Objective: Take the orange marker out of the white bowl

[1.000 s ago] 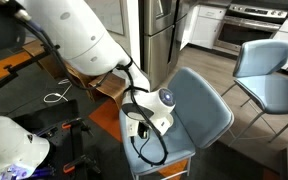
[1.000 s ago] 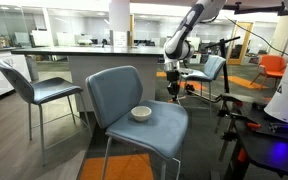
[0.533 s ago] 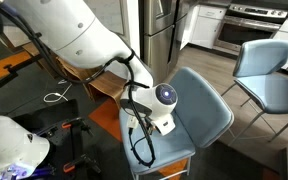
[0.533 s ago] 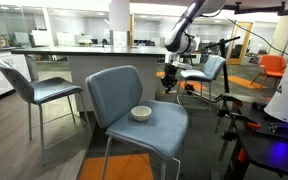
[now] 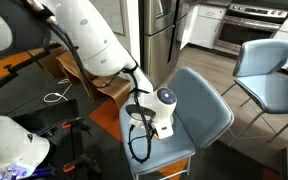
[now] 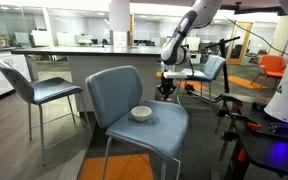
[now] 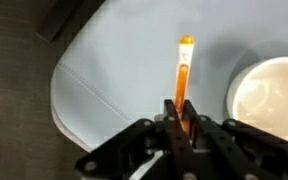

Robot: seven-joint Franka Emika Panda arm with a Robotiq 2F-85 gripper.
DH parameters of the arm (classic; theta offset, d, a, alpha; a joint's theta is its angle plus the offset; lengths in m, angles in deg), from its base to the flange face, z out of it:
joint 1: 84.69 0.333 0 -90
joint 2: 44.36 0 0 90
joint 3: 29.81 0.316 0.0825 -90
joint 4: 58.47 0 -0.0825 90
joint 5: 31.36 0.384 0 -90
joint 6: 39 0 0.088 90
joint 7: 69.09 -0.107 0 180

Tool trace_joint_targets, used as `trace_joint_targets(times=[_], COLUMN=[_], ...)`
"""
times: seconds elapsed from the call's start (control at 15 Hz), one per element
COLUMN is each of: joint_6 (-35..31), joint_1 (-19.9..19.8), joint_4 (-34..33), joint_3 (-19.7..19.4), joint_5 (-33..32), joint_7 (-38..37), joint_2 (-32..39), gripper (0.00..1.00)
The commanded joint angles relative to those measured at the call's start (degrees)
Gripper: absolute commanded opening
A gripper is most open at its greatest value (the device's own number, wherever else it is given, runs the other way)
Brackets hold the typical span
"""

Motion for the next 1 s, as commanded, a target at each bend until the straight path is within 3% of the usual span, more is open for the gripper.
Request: trace_joint_targets(times=[0.0,0.53,0.6,0.93], joint_6=[0.5,0.0,0.0,-1.1], joint_1=[3.5,10.9,11.6,16.5], joint_4=[-3.0,-7.2,-7.6,-6.2], joint_3=[-2.2,-6.7,-7.0,-10.4], joint_5=[-2.3,-3.0,-3.2,-4.8], joint_7=[-5.8,-19.4,-20.3,-25.3], joint_2=[3.2,10.7,11.3,10.7], gripper=[0.03,0.03,0.31,0.67])
